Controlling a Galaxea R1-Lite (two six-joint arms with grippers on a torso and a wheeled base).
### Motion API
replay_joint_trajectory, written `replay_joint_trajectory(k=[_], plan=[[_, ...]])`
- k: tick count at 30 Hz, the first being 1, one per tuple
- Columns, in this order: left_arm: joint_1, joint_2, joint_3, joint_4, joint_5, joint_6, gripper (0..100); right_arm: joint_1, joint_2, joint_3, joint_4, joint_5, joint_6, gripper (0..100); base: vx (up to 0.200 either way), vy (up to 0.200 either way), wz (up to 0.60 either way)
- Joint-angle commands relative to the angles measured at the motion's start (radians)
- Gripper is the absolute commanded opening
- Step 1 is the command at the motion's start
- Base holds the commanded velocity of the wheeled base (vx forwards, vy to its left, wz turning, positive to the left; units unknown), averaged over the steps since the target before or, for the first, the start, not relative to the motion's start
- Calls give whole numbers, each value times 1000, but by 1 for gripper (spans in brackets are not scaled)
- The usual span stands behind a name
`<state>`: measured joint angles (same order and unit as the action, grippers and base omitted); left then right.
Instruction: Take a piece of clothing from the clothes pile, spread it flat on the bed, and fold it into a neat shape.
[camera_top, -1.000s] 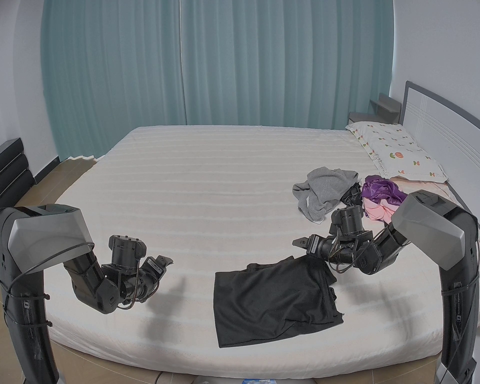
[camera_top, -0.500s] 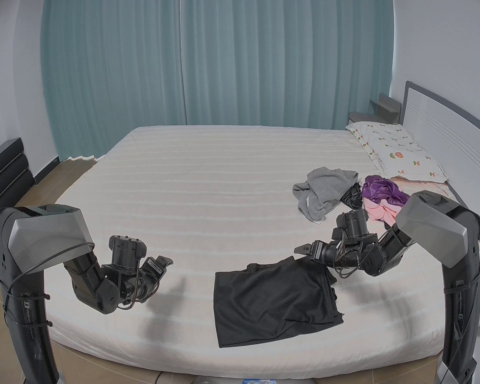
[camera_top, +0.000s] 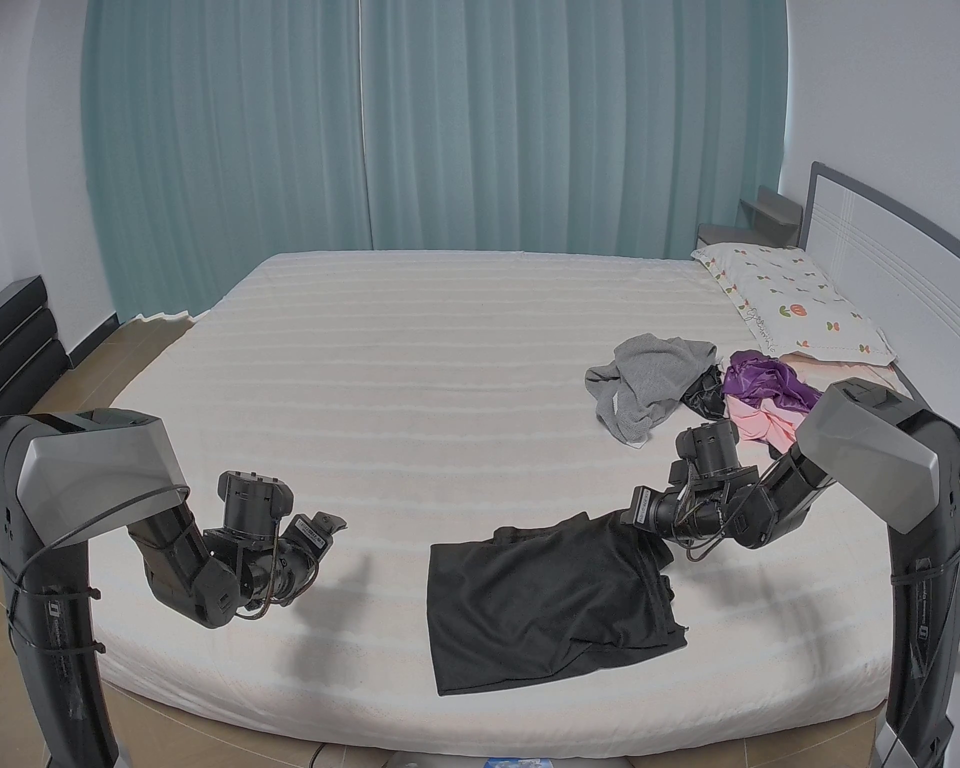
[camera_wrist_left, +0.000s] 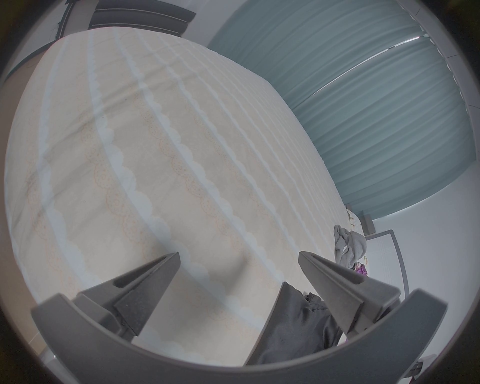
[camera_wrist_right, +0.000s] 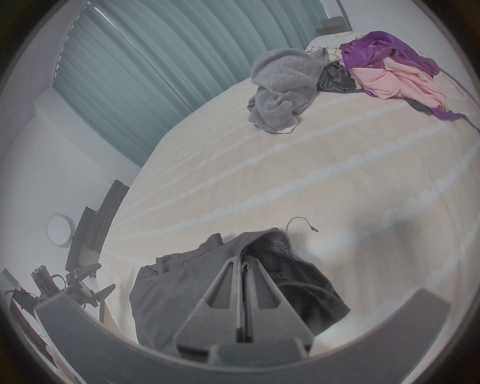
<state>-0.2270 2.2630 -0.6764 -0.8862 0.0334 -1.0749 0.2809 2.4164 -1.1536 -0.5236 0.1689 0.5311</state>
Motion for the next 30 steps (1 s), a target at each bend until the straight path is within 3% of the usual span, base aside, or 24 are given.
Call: replay_joint_trajectory(k=[1,9,10,23,30], plan=[[0,1,-2,0,0,0,100,-25,-31,-8,27,0,-14,0,0,0,0],[-3,1,0,0,0,-2,100,-25,-30,3,33,1,-31,0,0,0,0],[-3,1,0,0,0,-2,100,-26,-30,5,33,1,-39,100,0,0,0],[-3,-2,0,0,-1,-3,100,-20,-86,-3,33,0,-48,100,0,0,0],[-3,-2,-2,1,-3,-5,100,-2,-237,229,19,11,-59,100,0,0,0]])
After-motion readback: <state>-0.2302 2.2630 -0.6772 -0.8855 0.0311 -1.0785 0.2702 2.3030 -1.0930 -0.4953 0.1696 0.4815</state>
